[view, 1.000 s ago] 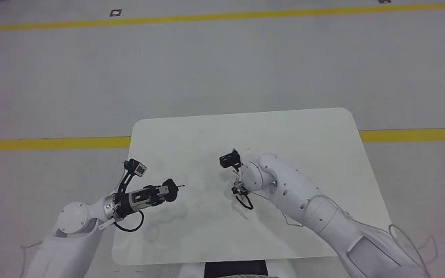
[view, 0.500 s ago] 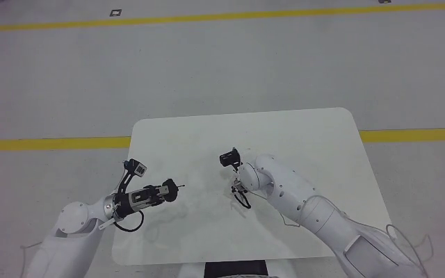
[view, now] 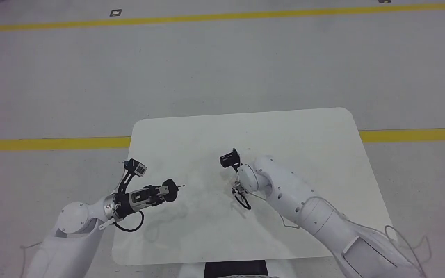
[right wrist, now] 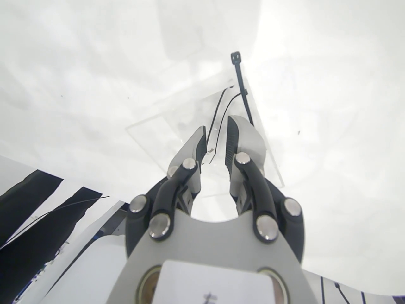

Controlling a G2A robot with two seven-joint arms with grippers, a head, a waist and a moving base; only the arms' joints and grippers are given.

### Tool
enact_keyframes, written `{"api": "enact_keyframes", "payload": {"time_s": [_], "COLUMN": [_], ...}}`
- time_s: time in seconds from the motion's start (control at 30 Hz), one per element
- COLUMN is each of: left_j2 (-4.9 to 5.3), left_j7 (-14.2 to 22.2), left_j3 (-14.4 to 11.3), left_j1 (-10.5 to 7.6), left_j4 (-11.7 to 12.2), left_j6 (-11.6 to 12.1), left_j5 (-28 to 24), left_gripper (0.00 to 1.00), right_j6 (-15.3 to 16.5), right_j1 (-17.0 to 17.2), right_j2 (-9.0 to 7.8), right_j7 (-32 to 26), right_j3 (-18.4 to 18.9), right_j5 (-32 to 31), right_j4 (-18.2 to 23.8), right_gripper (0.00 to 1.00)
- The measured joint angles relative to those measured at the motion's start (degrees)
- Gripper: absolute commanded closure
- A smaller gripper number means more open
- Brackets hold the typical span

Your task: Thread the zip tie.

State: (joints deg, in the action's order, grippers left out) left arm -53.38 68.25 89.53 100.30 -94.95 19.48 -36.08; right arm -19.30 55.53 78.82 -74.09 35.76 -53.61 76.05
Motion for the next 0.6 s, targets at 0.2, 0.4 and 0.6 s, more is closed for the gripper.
{"api": "enact_keyframes", "payload": {"time_s": [0.2,0.4,0.6], "left_j2": [0.00,0.00,0.00], "left_j7": [0.00,0.00,0.00], "left_j3": [0.00,0.00,0.00], "left_j1": [0.00,0.00,0.00], "left_j4": [0.00,0.00,0.00], "left_j6": [0.00,0.00,0.00], "left_j5": [0.00,0.00,0.00], "left_gripper": [1.00,1.00,1.00], "right_j6": [-0.02,-0.07,-0.10], "right_j1": [0.18,0.28,0.51], "right_j2": [0.38,0.72,0.93], "right_j7": [-0.18,-0.32,-0.46], "right_j3": [-0.18,-0.16,0.11], "right_j5": [-0.52,-1.01,-1.60], "right_j4": [-0.46,-0.82,-0.75], "right_gripper": [0.89,0.99,0.98]}}
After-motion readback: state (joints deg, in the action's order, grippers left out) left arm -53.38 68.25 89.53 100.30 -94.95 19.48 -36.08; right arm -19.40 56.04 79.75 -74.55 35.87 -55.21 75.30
